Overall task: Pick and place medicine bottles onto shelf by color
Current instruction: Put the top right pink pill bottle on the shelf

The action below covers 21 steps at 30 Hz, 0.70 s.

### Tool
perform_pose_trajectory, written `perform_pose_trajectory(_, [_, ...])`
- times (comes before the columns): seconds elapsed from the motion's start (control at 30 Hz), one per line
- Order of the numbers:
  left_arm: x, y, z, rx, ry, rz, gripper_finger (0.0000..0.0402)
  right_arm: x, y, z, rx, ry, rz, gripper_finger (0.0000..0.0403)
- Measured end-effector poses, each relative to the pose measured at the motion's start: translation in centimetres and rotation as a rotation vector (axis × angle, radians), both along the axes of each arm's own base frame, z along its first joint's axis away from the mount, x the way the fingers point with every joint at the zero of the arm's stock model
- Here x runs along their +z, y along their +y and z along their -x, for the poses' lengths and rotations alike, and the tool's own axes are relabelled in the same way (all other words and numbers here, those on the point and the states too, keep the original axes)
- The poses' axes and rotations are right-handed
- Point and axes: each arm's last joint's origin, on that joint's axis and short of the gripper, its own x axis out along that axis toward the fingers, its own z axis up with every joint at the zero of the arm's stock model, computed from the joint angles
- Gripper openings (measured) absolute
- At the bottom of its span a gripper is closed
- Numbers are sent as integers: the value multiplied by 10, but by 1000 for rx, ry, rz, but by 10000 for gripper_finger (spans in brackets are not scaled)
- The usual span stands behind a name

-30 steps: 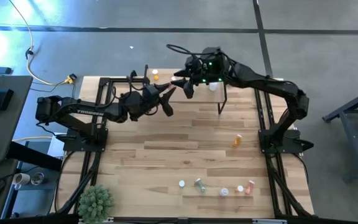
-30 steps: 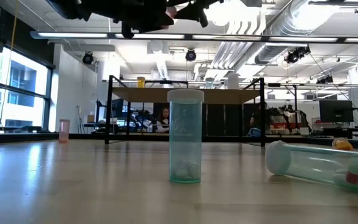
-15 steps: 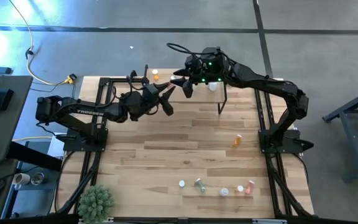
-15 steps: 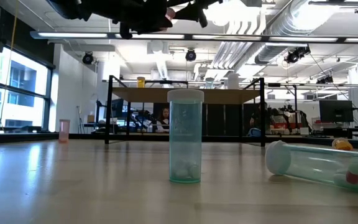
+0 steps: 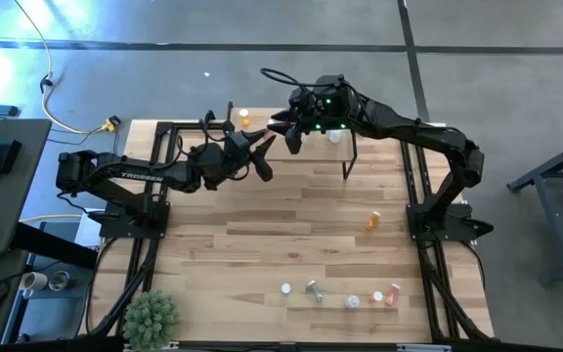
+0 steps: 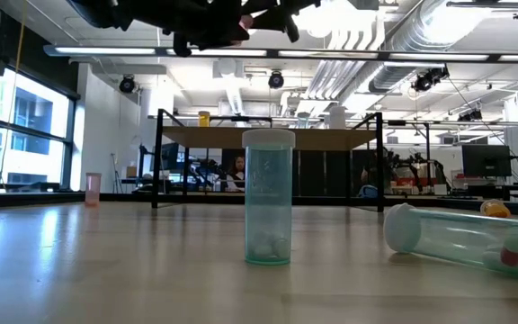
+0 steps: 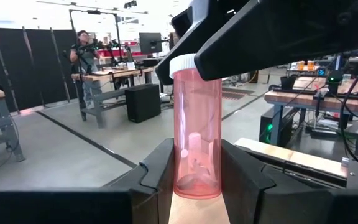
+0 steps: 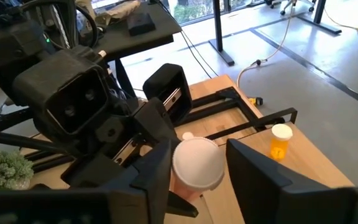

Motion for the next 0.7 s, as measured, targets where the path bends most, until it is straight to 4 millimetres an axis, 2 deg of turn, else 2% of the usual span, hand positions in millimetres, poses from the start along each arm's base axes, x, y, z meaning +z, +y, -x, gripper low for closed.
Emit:
perform_pose_trajectory(0.23, [0,0,0,0,0,0,97,0,0,0,-4,-2,-13,119])
perform_pose_trajectory(0.7, [0,0,0,0,2,1,97,-1,0,0,-8,-2,-25,114])
